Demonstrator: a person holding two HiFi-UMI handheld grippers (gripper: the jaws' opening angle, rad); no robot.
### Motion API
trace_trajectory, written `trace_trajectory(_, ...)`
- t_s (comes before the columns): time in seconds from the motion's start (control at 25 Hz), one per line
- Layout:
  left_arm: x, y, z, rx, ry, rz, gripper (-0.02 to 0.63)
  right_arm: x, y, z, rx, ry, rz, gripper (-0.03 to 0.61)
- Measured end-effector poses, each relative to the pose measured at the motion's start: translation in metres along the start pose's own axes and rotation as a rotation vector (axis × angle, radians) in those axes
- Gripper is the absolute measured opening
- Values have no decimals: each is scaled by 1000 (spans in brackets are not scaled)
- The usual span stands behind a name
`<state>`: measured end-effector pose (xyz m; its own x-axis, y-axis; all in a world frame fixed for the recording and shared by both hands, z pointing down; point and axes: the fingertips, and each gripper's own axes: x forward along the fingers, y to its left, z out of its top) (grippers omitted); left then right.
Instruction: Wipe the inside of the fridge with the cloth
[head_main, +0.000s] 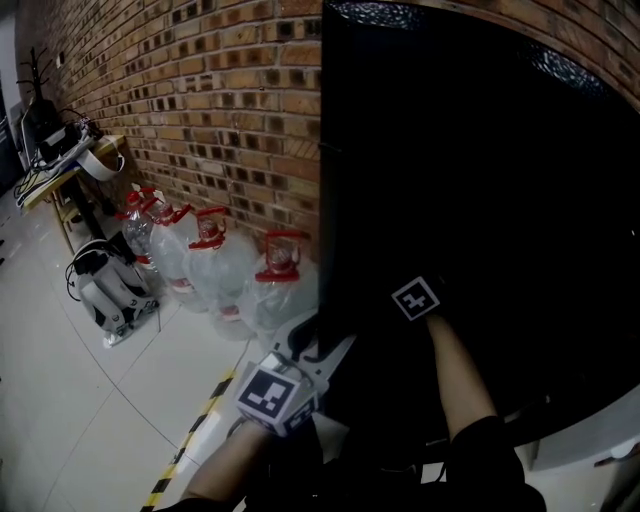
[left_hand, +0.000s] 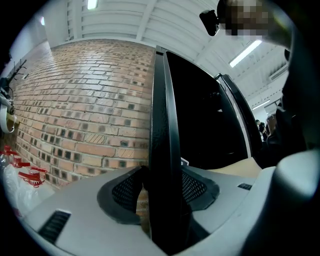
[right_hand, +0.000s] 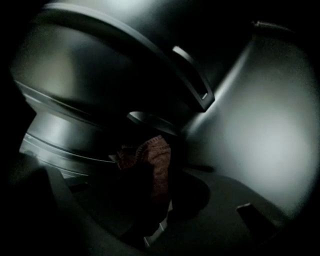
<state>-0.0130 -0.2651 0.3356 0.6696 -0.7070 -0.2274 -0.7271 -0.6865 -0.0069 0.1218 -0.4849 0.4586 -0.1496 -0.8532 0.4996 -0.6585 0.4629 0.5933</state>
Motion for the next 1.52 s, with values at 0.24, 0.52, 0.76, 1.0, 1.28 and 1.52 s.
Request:
trace_trajectory(0.24, 0, -1, 0, -1, 1, -3, 221, -1, -2, 0, 3, 2, -13, 77)
trace_trajectory(0.52, 0, -2, -3, -8, 13, -8, 218, -25, -13, -5, 82, -55, -77, 75)
trace_trajectory(0.76, 5, 3, -2, 1, 70, 47, 209, -111, -82, 52, 140, -247, -209, 76)
trace_trajectory(1.0, 0, -4, 55, 115, -65, 53, 256, -189, -142, 120, 242, -427, -334, 75)
trace_trajectory(1.28, 17, -5, 85, 107, -74, -28, 256, -216, -187, 171, 462, -604, -298, 75)
trace_trajectory(1.52, 19, -6, 78, 69, -85, -86, 245, -238, -225, 224, 441, -697, -420, 75)
